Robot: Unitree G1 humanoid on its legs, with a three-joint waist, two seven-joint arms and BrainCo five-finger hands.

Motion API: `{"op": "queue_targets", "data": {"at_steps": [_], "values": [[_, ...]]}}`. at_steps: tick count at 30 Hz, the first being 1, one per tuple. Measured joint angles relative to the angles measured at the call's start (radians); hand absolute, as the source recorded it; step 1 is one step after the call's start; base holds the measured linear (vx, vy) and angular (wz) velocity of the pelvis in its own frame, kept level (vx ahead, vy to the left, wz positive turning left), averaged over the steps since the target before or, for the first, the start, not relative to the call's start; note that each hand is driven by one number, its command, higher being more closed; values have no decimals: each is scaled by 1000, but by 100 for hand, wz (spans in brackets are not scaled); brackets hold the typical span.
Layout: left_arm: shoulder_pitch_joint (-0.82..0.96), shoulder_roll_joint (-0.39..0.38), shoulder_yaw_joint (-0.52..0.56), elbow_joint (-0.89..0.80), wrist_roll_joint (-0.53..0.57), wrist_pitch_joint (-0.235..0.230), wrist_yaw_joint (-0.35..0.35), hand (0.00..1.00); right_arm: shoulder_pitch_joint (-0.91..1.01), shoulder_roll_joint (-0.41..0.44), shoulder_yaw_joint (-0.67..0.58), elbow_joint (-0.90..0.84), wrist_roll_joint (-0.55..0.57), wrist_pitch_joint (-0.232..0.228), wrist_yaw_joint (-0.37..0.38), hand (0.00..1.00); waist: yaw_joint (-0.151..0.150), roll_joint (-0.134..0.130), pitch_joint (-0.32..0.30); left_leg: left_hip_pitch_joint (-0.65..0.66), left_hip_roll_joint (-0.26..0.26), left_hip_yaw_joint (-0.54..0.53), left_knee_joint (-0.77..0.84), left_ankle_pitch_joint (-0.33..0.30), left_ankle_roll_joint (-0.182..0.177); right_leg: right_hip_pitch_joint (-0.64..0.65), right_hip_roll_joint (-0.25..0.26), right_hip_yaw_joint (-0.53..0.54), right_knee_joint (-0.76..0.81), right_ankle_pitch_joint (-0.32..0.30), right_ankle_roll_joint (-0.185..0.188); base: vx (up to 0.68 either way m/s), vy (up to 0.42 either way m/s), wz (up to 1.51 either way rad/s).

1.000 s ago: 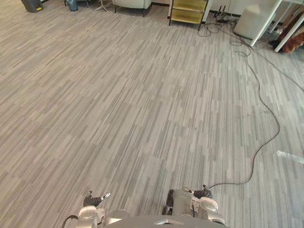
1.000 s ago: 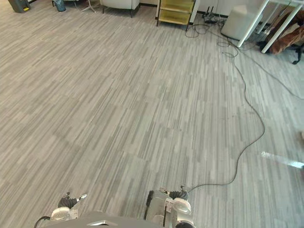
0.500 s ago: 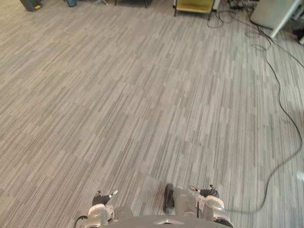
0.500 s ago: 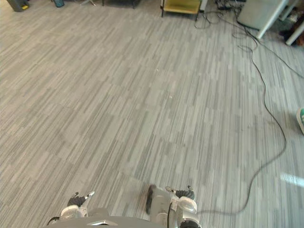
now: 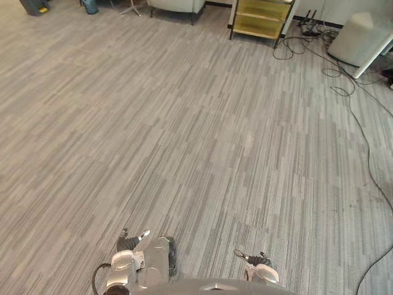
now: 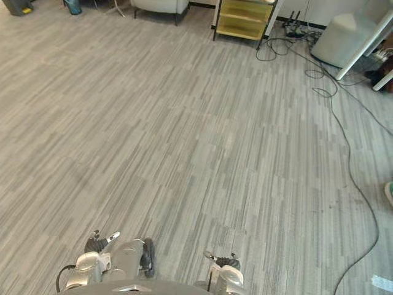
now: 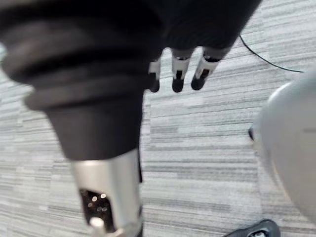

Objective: Pick up cushions and gather them together orderly.

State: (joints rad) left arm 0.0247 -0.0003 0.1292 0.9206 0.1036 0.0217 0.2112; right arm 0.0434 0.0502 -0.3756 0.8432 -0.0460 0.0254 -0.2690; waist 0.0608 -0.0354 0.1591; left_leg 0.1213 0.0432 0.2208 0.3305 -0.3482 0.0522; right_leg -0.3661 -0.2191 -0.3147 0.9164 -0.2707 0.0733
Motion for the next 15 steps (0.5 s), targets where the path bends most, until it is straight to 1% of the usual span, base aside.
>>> {"op": "queue_targets", "data": {"at_steps": [1, 2, 3, 4, 5, 6, 7, 8, 9, 10, 11, 12, 13, 14, 15], "values": [[-1, 0, -13, 9, 1, 0, 1, 0, -3, -10, 0, 5, 0, 5, 0, 0, -7, 4, 2, 36, 3, -3, -42, 4, -7, -16, 6, -37, -183, 20, -17, 463, -124, 25], [-4, 0, -18, 16, 3, 0, 1, 0, -7, -15, 0, 7, 0, 4, 0, 0, -9, 8, 5, 55, 4, -6, -62, 4, -7, -26, 11, -46, -286, 44, -19, 482, -157, 21], [-6, 0, -21, 23, 8, -1, 1, 0, -10, -18, -4, 7, 5, 3, 1, 0, -13, 12, 11, 76, 7, -11, -86, 5, -8, -34, 16, -49, -396, 85, -20, 523, -201, 39], [-11, 2, -22, 43, 10, -1, 2, 0, -18, -27, -15, 8, 2, 4, 0, 0, -34, 13, 19, 122, 11, -36, -139, 9, -17, -45, 20, -46, -654, 215, -9, 544, -223, 47], [-12, 6, -22, 47, 12, -2, 3, 0, -19, -27, -22, 11, 2, 5, 0, 0, -37, 10, 27, 150, 9, -53, -163, 11, -22, -42, 22, -33, -737, 264, 0, 553, -260, 54], [-11, 12, -23, 61, 13, -3, 3, 0, -27, -33, -23, 30, 1, 1, 0, 0, -37, 5, 36, 200, 14, -90, -178, 10, -33, -34, 34, 8, -744, 361, -20, 583, -266, 29], [-13, 14, -22, 77, 14, -3, 3, 0, -43, -41, -22, 43, 1, 0, 1, 0, -39, 22, 38, 219, 43, -113, -169, 18, -46, -34, 52, 31, -695, 404, -41, 703, -350, 23], [-13, 6, -24, 86, 17, -3, 2, 0, -52, -56, -22, 46, 0, -1, 1, 0, -39, 47, 28, 210, 72, -148, -137, 45, -75, -68, 71, 40, -599, 396, -52, 610, -309, 11], [-13, 0, -24, 88, 17, -3, 3, 0, -55, -60, -23, 46, 0, -1, 1, 0, -39, 58, 28, 208, 83, -159, -119, 55, -88, -75, 79, 34, -566, 379, -72, 490, -272, 0], [-10, -12, -22, 95, 17, -3, 3, 0, -64, -69, -31, 49, -2, -1, 1, 0, -33, 87, 27, 194, 116, -181, -51, 80, -114, -76, 106, 24, -513, 314, -93, 639, -310, -21], [-6, -20, 0, 94, 16, -3, 1, 0, -67, -66, -30, 47, -2, -1, 1, 0, -32, 97, 25, 135, 135, -217, 111, 155, -121, -64, 132, 16, -466, 251, -99, 519, -240, -26], [-6, -20, 7, 91, 16, -3, 1, 0, -67, -64, -29, 46, -1, -1, 1, 0, -33, 101, 27, 104, 142, -229, 192, 199, -124, -48, 144, 13, -464, 231, -100, 771, -279, -35], [-5, -22, 9, 75, 15, -5, 0, 0, -65, -66, -10, 47, -2, 0, -1, 0, -31, 125, 46, -22, 182, -272, 511, 375, -177, 58, 199, 20, -510, 187, -131, 627, -147, -43], [-5, -22, 11, 57, 13, -12, -3, 0, -65, -71, 11, 57, -1, 0, -1, 0, -25, 140, 55, -134, 206, -256, 745, 302, -163, 144, 238, 30, -550, 166, -149, 740, -163, -50], [-5, -20, 12, 40, 14, -18, -3, 0, -64, -70, 17, 67, 0, 0, -1, 0, -18, 135, 61, -183, 211, -239, 825, 261, -156, 195, 249, 36, -573, 157, -154, 573, -86, -45]]}}
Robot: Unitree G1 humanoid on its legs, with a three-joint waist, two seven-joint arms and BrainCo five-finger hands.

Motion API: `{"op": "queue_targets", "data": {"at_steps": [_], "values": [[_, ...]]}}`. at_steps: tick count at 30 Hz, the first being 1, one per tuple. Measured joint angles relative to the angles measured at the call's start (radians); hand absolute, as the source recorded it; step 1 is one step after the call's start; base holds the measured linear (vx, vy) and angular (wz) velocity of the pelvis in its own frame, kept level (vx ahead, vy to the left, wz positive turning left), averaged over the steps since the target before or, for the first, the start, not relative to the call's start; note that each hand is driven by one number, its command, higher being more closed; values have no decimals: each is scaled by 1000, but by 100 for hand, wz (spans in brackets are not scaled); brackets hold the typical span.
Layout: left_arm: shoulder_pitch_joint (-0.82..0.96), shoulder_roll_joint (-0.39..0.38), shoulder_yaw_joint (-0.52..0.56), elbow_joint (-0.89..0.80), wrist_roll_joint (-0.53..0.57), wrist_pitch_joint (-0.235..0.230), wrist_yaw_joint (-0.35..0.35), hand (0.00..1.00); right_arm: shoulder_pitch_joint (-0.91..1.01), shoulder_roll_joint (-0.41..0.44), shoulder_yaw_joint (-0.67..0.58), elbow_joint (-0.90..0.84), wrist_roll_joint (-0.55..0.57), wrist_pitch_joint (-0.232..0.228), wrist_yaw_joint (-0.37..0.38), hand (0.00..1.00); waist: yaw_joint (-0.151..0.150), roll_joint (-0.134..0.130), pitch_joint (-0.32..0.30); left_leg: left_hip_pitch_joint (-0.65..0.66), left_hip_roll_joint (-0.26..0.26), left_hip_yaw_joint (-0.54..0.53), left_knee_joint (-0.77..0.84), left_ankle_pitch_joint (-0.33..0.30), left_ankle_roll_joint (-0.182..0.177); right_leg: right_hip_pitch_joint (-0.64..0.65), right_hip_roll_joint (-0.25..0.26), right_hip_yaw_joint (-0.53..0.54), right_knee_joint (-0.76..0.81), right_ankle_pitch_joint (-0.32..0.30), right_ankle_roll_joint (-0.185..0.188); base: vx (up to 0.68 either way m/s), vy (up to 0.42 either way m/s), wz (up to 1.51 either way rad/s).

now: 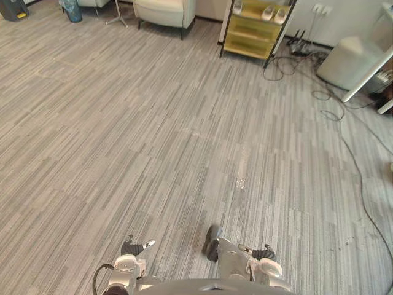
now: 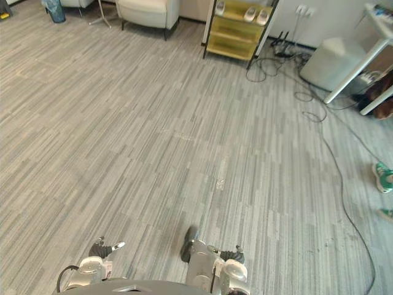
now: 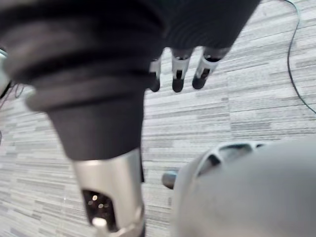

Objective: Pick up cushions and gather them together orderly.

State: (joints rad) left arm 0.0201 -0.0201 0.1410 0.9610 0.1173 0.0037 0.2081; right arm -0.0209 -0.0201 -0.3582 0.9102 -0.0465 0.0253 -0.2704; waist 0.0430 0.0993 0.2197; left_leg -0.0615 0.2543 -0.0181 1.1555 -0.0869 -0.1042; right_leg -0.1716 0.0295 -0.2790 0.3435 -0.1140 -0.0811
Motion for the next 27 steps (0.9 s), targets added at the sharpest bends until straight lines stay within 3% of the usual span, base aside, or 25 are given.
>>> {"op": "queue_targets", "data": {"at_steps": [1, 2, 4, 5, 6, 8, 9, 10, 12, 15, 17, 18, 20, 22, 25, 27], "values": [[1, 3, -3, -24, 1, -5, -2, 0, 6, 4, 2, 14, 2, 4, 0, 0, 9, -23, 9, -69, -7, 40, 38, -59, 20, 82, 8, 16, -50, -5, 2, 540, -67, -34], [4, 0, -6, -49, 2, -6, -3, 0, 16, 12, 3, 11, 2, 6, -1, 0, 17, -29, 7, -131, -21, 68, 10, -95, 28, 144, 9, 31, -95, -8, 10, 630, -61, -35], [4, -6, -8, -75, 2, -14, -4, 0, 19, 15, 1, 13, 2, 5, -3, 0, 28, -34, 9, -222, -48, 109, -131, -148, 43, 219, 7, 56, -160, -8, 26, 507, 3, -42], [4, -14, -7, -87, 3, -15, -3, 0, 17, 17, -4, 11, 2, 5, -5, 0, 40, -33, 8, -247, -79, 138, -315, -164, 52, 258, -2, 81, -190, -8, 34, 500, 104, -58], [2, -18, -5, -90, 4, -16, -2, 0, 20, 20, -7, 10, 2, 6, -6, 0, 47, -35, 10, -259, -116, 142, -494, -156, 57, 291, -17, 98, -213, -19, 53, 593, 173, -59], [5, -23, -4, -88, 4, -16, -1, 0, 30, 21, -8, 6, 2, 7, -16, 0, 49, -29, 6, -247, -161, 124, -796, -69, 48, 342, -38, 121, -231, -57, 92, 441, 188, -39], [6, -25, -4, -86, 3, -16, -2, 0, 39, 19, -9, 6, 2, 6, -20, 0, 50, -26, 5, -245, -164, 121, -845, -20, 46, 352, -38, 131, -231, -72, 103, 393, 214, -42], [6, -28, -5, -82, 4, -17, 0, 0, 42, 12, -7, 9, 2, 10, -24, 0, 64, -28, -6, -223, -173, 128, -854, 94, 66, 376, -42, 161, -231, -106, 114, 498, 246, -35], [5, 2, -4, -82, 8, -15, -1, 0, 54, 47, -5, 8, 1, 14, -23, 0, 57, -97, -32, -222, -234, 152, -830, 51, 129, 380, -105, 184, -203, -132, 106, 558, 224, -13], [3, 5, 0, -79, 8, -15, -4, 0, 62, 54, -6, 6, 0, 17, -23, 0, 70, -109, -35, -191, -260, 175, -749, -65, 153, 325, -148, 220, 7, -131, 114, 531, 229, -11], [3, 13, -12, -63, 13, -11, -4, 0, 61, 53, 0, -1, -10, 17, -16, 0, 61, -113, -38, -115, -277, 189, -746, -119, 173, 171, -183, 265, 418, -88, 266, 491, 213, -18], [3, 15, -15, -57, 15, -7, -4, 0, 61, 52, 1, -8, -24, 15, -15, 0, 55, -113, -38, -95, -282, 189, -748, -131, 175, 127, -188, 264, 519, -82, 279, 434, 135, 4], [2, 23, -26, -33, 23, 2, -4, 0, 65, 44, 0, -29, -40, 14, -13, 0, 38, -112, -36, 9, -299, 182, -794, -142, 179, 12, -232, 167, 713, -104, 238, 449, 97, 18], [2, 21, -25, -25, 23, 9, -4, 0, 64, 38, -2, -30, -40, 12, -9, 0, 36, -108, -35, 79, -299, 179, -839, -142, 178, -33, -250, 92, 686, -129, 204, 379, 19, 15], [6, 21, -20, -8, 24, 12, -4, 0, 65, 41, -18, -29, -41, 12, 2, 0, 29, -104, -36, 173, -283, 154, -901, -153, 151, -76, -245, -4, 436, -158, 157, 321, -81, 26], [12, 21, -12, -5, 24, 12, -5, 0, 62, 42, -20, -27, -40, 12, 6, 0, 27, -102, -36, 206, -249, 145, -920, -174, 116, -111, -215, 0, 221, -106, 137, 356, -172, 25]]}}
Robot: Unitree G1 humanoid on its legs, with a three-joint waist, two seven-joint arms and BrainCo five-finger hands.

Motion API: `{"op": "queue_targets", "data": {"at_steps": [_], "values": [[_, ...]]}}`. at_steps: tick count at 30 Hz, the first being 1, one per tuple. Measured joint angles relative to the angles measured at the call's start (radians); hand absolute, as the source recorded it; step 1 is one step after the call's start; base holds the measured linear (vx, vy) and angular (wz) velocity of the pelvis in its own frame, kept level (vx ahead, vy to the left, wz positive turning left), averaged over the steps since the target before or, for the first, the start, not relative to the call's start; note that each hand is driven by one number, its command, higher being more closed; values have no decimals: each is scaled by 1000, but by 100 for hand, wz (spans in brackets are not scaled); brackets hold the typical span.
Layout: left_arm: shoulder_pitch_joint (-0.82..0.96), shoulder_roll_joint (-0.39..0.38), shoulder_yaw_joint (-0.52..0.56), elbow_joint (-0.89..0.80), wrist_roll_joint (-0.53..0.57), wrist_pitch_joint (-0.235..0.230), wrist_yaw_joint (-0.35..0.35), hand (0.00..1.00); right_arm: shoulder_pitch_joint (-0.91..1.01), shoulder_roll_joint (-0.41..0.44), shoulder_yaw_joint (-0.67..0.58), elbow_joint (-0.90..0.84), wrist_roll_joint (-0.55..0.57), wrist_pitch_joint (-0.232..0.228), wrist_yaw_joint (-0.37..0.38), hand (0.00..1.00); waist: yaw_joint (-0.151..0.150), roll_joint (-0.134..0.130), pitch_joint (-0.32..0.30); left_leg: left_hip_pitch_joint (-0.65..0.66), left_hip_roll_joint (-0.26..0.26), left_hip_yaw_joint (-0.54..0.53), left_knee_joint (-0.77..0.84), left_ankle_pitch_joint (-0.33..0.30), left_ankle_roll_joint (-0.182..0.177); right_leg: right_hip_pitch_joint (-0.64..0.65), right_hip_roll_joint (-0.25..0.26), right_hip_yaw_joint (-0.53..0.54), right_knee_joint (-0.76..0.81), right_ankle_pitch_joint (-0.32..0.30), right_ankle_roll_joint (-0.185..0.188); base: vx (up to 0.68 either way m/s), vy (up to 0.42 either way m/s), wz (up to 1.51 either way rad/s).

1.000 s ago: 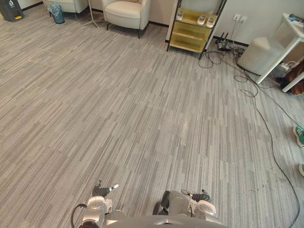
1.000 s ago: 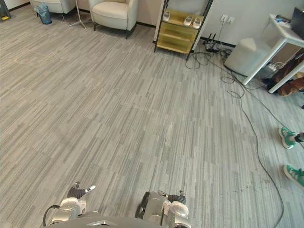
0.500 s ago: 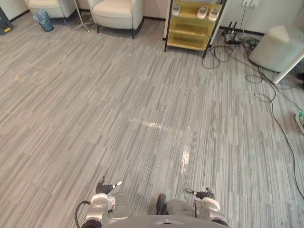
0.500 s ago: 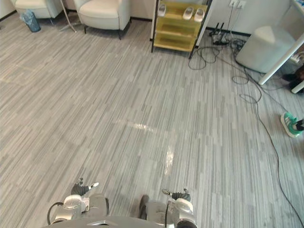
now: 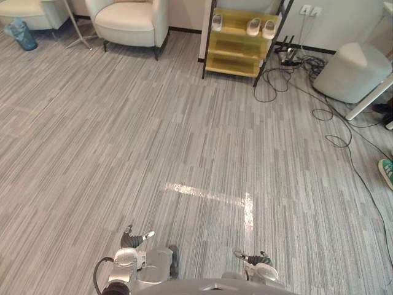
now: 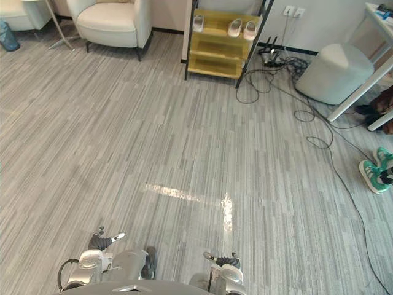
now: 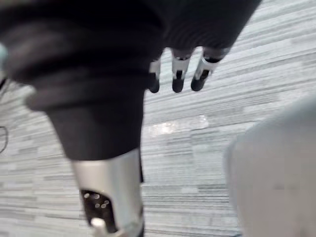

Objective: Pick up cushions and gather them together orderly.

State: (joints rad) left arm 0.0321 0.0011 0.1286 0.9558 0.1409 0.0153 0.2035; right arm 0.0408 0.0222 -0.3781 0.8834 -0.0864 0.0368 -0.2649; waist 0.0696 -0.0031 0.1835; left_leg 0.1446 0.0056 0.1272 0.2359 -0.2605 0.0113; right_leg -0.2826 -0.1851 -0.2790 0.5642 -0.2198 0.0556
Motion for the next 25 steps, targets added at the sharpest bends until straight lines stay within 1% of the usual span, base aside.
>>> {"op": "queue_targets", "data": {"at_steps": [1, 2, 3, 4, 5, 6, 7, 8, 9, 10, 12, 13, 15, 16, 17, 18, 19, 20, 22, 23, 24, 25], "values": [[1, 1, 1, 0, 0, 0, 0, 0, -2, 2, 0, 3, 0, 0, 0, 0, -1, -4, -1, 11, 5, -6, -6, -9, -15, 1, 13, 4, -74, 54, -5, 410, -275, 18], [6, 13, 8, 3, 0, 0, -3, 0, -1, 10, 0, 22, 0, 1, 1, 0, -3, -32, -15, 26, -6, -23, -17, -27, -44, 4, 12, 33, -179, 209, -21, 430, -328, 7], [2, 13, 19, 20, 0, 0, -7, 0, -14, 4, -9, 40, 3, -2, 3, 0, -5, -20, -24, 55, 11, -38, -29, -42, -58, 3, 25, 43, -151, 216, -8, 365, -291, 6], [4, 7, 24, 30, 0, 0, -8, 0, -15, -6, -9, 41, 0, -2, 3, 0, -5, -1, -33, 57, 29, -45, -32, -42, -62, 4, 39, 41, -146, 206, -15, 264, -241, 6], [10, -13, 25, 45, 1, 0, -11, 0, -12, -23, -13, 46, 1, -4, 2, 0, -15, 31, -52, 57, 53, -53, -30, -42, -67, 16, 64, 26, -158, 164, -19, 249, -215, 8], [13, -34, 28, 46, 1, 0, -11, 0, -12, -33, -25, 48, 3, -6, 2, 0, -14, 53, -57, 47, 79, -58, -6, -41, -71, 27, 89, 15, -172, 141, -29, 364, -322, 10], [12, -40, 28, 47, 2, 1, -13, 0, -12, -33, -33, 47, 5, -10, 1, 0, -17, 67, -56, 37, 92, -72, 36, -38, -75, 43, 102, 5, -184, 130, -36, 330, -304, 11], [12, -43, 28, 46, 2, 1, -15, 0, -11, -36, -33, 47, 5, -12, 1, 0, -18, 71, -57, -2, 107, -82, 114, -33, -84, 66, 114, -5, -202, 123, -41, 245, -247, 21], [11, -44, 28, 44, 2, 1, -16, 0, -7, -37, -33, 46, 7, -12, 1, 0, -18, 74, -57, -32, 120, -86, 193, -25, -96, 90, 124, -12, -221, 118, -41, 225, -208, 27], [11, -45, 28, 33, 2, 0, -16, 0, 6, -37, -28, 48, 14, -11, -1, 0, -11, 72, -55, -115, 148, -89, 385, -25, -104, 154, 145, -23, -271, 110, -47, 174, -134, 20], [12, -44, 28, 18, 5, 0, -16, 0, 8, -36, -27, 55, 21, -10, -1, 0, -6, 69, -53, -158, 154, -74, 439, -40, -97, 195, 154, -28, -302, 116, -57, 188, -109, 5], [12, -44, 27, 13, 13, 0, -16, 0, 8, -36, -27, 59, 22, -9, -3, 0, -6, 68, -53, -190, 143, -62, 422, -54, -96, 220, 155, -30, -320, 115, -55, 166, -60, -8], [12, -44, 27, 6, 15, 0, -16, 0, 8, -35, -26, 59, 22, -7, -5, 0, -6, 66, -52, -222, 115, -66, 330, -63, -88, 232, 155, -5, -332, 114, -47, 134, 20, -30], [11, -46, 27, 3, 15, 0, -16, 0, 11, -36, -27, 59, 22, -6, -5, 0, 7, 67, -53, -229, 91, -84, 215, -54, -88, 230, 154, 21, -336, 118, -37, 167, 104, -75], [11, -51, 28, 4, 13, -1, -16, 0, 12, -39, -28, 62, 21, -4, -6, 0, 15, 70, -54, -215, 78, -98, 121, 40, -59, 223, 162, 51, -334, 119, -26, 159, 122, -79], [11, -50, 27, 6, 14, -2, -16, 0, 14, -36, -28, 68, 21, 0, -6, 0, 15, 61, -59, -202, 72, -84, 98, 43, -55, 228, 157, 69, -340, 121, -20, 145, 126, -61], [10, -41, 28, 14, 18, -2, -17, 0, 16, -29, -29, 69, 21, 7, -6, 0, 7, 55, -71, -184, 62, -68, 67, 48, -49, 238, 152, 84, -364, 130, -8, 159, 135, -35], [9, -35, 29, 20, 18, -2, -17, 0, 29, -23, -31, 66, 22, 6, -6, 0, 4, 41, -79, -163, 55, -54, 50, 48, -46, 252, 150, 96, -391, 146, -2, 169, 138, -26], [9, -30, 29, 23, 18, -2, -17, 0, 33, -20, -31, 67, 21, 6, -5, 0, 6, 31, -88, -155, 47, -45, 37, 52, -42, 259, 147, 102, -412, 159, 2, 152, 105, -13], [7, -27, 28, 31, 18, -2, -19, 0, 36, -9, -33, 67, 21, 6, -5, 0, 3, 27, -90, -136, 32, -48, 18, 56, -34, 285, 142, 101, -445, 169, 15, 159, 110, 2], [6, -27, 28, 35, 18, -2, -20, 0, 37, -8, -36, 68, 21, 5, -5, 0, 3, 27, -91, -129, 27, -48, 12, 59, -30, 294, 140, 101, -454, 171, 18, 168, 123, 12], [7, -29, 27, 45, 18, -2, -22, 0, 42, -8, -58, 71, 22, 5, -4, 0, 3, 33, -96, -99, 12, -51, -18, 64, -22, 327, 132, 105, -487, 175, 24, 85, 74, 8]]}}
